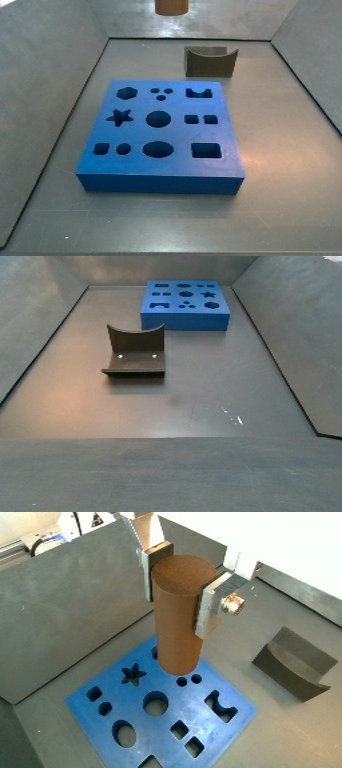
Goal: Insert the round object.
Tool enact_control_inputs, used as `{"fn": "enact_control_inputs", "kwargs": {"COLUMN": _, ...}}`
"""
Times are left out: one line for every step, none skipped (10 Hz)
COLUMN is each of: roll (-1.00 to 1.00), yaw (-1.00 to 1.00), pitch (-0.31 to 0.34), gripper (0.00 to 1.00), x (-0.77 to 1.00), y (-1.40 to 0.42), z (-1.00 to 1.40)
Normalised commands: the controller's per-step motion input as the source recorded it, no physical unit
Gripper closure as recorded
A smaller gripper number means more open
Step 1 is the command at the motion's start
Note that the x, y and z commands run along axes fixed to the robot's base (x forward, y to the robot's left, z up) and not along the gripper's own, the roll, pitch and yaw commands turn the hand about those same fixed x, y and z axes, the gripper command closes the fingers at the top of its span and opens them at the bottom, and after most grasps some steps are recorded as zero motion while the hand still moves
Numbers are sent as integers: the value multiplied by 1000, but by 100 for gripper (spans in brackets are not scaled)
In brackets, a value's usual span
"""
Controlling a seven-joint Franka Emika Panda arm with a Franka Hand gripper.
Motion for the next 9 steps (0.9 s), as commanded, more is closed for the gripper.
{"fn": "enact_control_inputs", "kwargs": {"roll": 0, "yaw": -86, "pitch": -69, "gripper": 100, "x": -1000, "y": 289, "z": -1000}}
{"fn": "enact_control_inputs", "kwargs": {"roll": 0, "yaw": -86, "pitch": -60, "gripper": 100, "x": -1000, "y": 234, "z": -1000}}
{"fn": "enact_control_inputs", "kwargs": {"roll": 0, "yaw": -140, "pitch": -70, "gripper": 100, "x": -863, "y": 154, "z": -1000}}
{"fn": "enact_control_inputs", "kwargs": {"roll": 0, "yaw": -214, "pitch": -74, "gripper": 100, "x": -283, "y": -237, "z": -1000}}
{"fn": "enact_control_inputs", "kwargs": {"roll": 83, "yaw": -189, "pitch": -130, "gripper": 100, "x": -57, "y": -500, "z": -1000}}
{"fn": "enact_control_inputs", "kwargs": {"roll": 109, "yaw": -180, "pitch": -144, "gripper": 100, "x": -17, "y": -449, "z": -1000}}
{"fn": "enact_control_inputs", "kwargs": {"roll": 129, "yaw": -126, "pitch": -34, "gripper": 100, "x": 240, "y": -140, "z": -1000}}
{"fn": "enact_control_inputs", "kwargs": {"roll": 51, "yaw": -103, "pitch": 0, "gripper": 100, "x": 543, "y": -69, "z": -994}}
{"fn": "enact_control_inputs", "kwargs": {"roll": 0, "yaw": -137, "pitch": 0, "gripper": 100, "x": 543, "y": -103, "z": -803}}
